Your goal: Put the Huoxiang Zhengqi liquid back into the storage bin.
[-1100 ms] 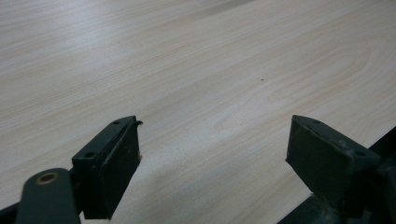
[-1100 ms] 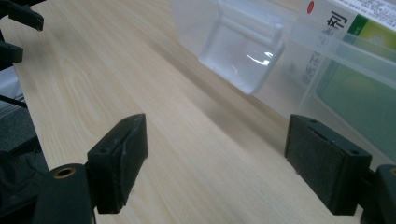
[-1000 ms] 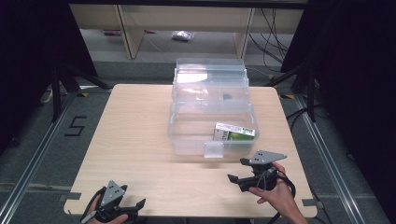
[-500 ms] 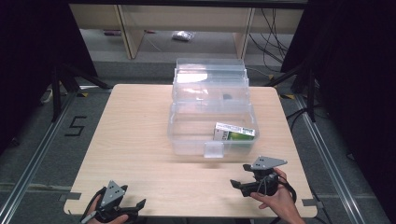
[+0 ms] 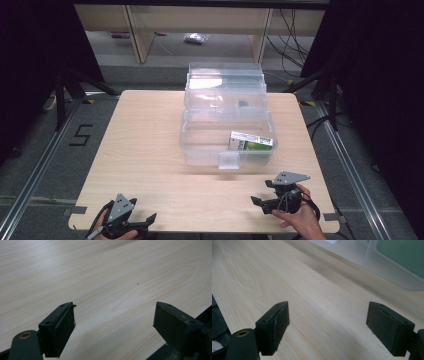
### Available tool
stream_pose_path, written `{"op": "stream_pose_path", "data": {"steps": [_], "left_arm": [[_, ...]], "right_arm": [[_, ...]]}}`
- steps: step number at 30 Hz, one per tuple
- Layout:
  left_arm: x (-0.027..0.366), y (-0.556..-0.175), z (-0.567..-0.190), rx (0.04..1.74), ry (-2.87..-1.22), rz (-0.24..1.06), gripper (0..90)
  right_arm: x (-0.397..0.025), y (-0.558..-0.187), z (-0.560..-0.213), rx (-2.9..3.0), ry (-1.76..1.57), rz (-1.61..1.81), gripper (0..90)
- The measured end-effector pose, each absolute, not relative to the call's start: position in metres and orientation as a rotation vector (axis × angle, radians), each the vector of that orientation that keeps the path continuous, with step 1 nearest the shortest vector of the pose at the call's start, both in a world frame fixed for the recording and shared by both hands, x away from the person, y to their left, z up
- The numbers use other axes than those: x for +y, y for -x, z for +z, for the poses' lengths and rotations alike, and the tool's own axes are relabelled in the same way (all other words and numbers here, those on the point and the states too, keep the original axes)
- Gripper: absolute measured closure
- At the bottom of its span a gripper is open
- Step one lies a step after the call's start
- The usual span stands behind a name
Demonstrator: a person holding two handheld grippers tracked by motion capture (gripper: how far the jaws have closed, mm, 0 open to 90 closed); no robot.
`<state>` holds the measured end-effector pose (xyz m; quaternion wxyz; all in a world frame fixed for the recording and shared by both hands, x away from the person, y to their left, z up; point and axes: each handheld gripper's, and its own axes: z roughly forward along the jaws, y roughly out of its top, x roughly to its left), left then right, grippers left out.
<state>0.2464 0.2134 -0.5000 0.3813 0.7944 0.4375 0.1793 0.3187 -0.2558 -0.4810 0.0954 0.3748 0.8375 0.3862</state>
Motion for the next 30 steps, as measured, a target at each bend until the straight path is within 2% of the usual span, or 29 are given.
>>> {"op": "stream_pose_path", "data": {"steps": [30], "left_arm": [[0.212,-0.246,-0.501,1.112,-2.016,0.474,16.6]], "right_arm": [[-0.265,-0.301,-0.491,2.521,-1.145,1.111,17.2]]}}
